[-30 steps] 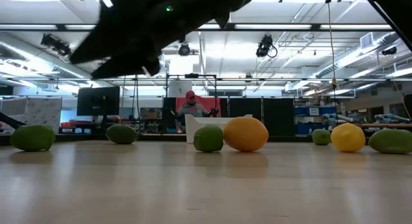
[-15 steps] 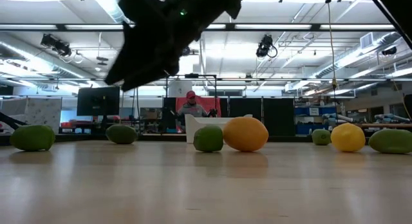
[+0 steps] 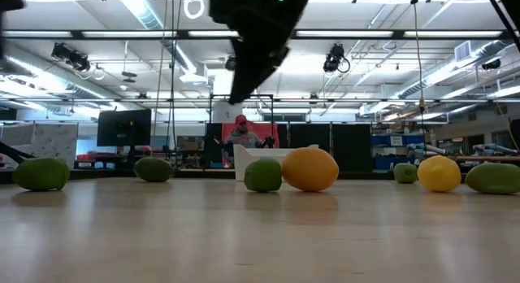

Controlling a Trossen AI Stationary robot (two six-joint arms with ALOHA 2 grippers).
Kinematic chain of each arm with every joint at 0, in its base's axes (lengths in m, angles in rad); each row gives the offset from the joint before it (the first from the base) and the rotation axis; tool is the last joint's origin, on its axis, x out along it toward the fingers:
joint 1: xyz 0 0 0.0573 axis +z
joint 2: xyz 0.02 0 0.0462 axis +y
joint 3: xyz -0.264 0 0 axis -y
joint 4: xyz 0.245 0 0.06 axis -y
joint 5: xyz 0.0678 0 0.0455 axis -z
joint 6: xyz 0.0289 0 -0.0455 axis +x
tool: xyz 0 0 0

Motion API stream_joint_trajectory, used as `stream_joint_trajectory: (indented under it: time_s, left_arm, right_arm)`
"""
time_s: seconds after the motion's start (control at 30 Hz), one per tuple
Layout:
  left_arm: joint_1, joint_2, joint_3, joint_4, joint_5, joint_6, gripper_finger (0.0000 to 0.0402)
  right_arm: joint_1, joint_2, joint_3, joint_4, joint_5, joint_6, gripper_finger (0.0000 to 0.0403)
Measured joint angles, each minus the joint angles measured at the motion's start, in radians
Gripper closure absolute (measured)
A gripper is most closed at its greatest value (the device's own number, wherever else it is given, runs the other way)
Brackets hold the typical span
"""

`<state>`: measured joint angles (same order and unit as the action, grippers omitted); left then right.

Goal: Sort produce into baskets
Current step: Put the lemon into the red bin

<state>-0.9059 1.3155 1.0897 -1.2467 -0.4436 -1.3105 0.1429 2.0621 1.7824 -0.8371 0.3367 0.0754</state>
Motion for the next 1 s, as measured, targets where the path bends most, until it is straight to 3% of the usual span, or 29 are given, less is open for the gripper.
stream_joint_trajectory:
  time_s: [0.17, 0.33, 0.53, 0.8, 1.0]
  left_arm:
    - [0.114, -0.001, -0.019, 0.041, -0.074, 0.155, 0.0046]
    - [0.231, -0.001, -0.12, 0.262, -0.095, 0.401, 0.0046]
    - [0.377, -0.001, -0.252, 0.598, -0.06, 0.685, 0.0046]
    - [0.555, -0.001, -0.346, 0.913, 0.038, 0.942, 0.0046]
    - [0.636, -0.001, -0.389, 1.145, 0.128, 1.054, 0.0046]
  right_arm:
    - [0.001, -0.007, 0.0, -0.265, 0.107, 0.092, 0.0106]
    - [-0.018, -0.025, -0.092, -0.358, 0.093, 0.179, 0.0106]
    - [-0.057, -0.165, -0.325, -0.193, -0.018, 0.231, 0.0106]
    - [-0.111, -0.442, -0.634, 0.14, -0.201, 0.295, 0.0105]
    - [-0.118, -0.487, -0.801, 0.377, -0.238, 0.327, 0.0105]
